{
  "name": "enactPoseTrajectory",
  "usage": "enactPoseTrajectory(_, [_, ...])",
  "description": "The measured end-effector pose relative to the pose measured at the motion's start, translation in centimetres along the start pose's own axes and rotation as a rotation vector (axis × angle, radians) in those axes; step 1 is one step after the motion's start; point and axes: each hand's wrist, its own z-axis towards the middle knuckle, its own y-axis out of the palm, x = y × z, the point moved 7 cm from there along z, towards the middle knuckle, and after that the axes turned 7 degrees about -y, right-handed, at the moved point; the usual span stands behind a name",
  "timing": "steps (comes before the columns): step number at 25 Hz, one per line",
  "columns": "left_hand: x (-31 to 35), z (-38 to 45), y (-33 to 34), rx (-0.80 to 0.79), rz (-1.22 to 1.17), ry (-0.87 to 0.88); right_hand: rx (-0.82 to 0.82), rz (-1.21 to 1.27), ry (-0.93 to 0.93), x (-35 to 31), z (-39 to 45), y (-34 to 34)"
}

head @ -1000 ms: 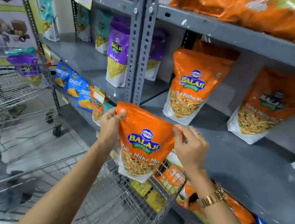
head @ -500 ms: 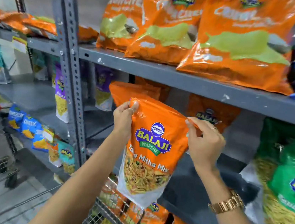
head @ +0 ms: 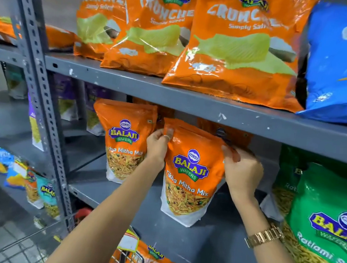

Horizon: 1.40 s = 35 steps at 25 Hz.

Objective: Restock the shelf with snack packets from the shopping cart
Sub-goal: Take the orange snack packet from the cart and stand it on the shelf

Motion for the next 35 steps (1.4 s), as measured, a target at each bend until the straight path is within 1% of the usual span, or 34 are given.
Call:
enactPoseTrajectory(2, [-0.3,0.5,0.5,-0.032,0.053,-0.007,0.002,0.034,0.138,1.8,-0.3,0.4])
enactPoseTrajectory(3, [-0.4,0.8,0.4,-0.041,0.085,-0.021,-0.036,0.067,0.195,2.7,-0.7,1.0])
enactPoseTrajectory(5, [-0.6,1.1,-0.3,-0.044,0.207,-0.034,-0.177,0.177,0.290,3.8,-2.6,2.9])
enactPoseTrajectory(6, [-0.6,1.1,-0.9,-0.045,0.275,-0.003,-0.258,0.242,0.343,4.1,-4.0,3.9])
enactPoseTrajectory(8, [-0.8,0.9,-2.6,-0.024,0.367,0.135,-0.407,0.359,0.456,4.4,-7.7,5.8])
enactPoseTrajectory(10, [-0.9,0.5,-5.3,0.111,0.431,0.304,-0.530,0.386,0.537,4.7,-11.7,7.6])
enactPoseTrajectory(12, [-1.5,0.6,-8.4,0.358,0.567,0.401,-0.600,0.377,0.586,5.2,-14.8,8.7])
enactPoseTrajectory(13, [-2.0,0.9,-9.8,0.476,0.643,0.395,-0.618,0.377,0.607,5.4,-15.9,9.0])
enactPoseTrajectory(14, [-2.8,1.3,-11.0,0.549,0.698,0.355,-0.632,0.371,0.626,5.7,-16.7,9.1])
enactPoseTrajectory(15, [-3.8,1.9,-11.9,0.564,0.744,0.294,-0.640,0.363,0.642,6.0,-17.3,9.1])
enactPoseTrajectory(18, [-6.6,3.9,-12.8,0.458,0.827,0.140,-0.647,0.375,0.652,6.8,-17.9,9.1])
enactPoseTrajectory(20, [-7.5,4.7,-13.3,0.441,0.846,0.119,-0.679,0.380,0.655,7.1,-17.9,9.1])
enactPoseTrajectory(23, [-7.8,5.3,-14.8,0.430,0.844,0.185,-0.718,0.389,0.695,7.9,-18.2,8.7])
enactPoseTrajectory(26, [-7.4,6.2,-16.3,0.305,0.820,0.273,-0.721,0.379,0.713,8.3,-18.4,8.5])
enactPoseTrajectory(28, [-7.0,6.9,-17.0,0.211,0.808,0.293,-0.719,0.359,0.720,8.4,-18.5,8.5])
enactPoseTrajectory(30, [-6.7,7.4,-17.5,0.159,0.816,0.304,-0.727,0.342,0.721,8.3,-18.4,8.5])
enactPoseTrajectory(35, [-6.8,7.6,-17.7,0.137,0.796,0.320,-0.741,0.333,0.733,8.3,-18.1,9.0])
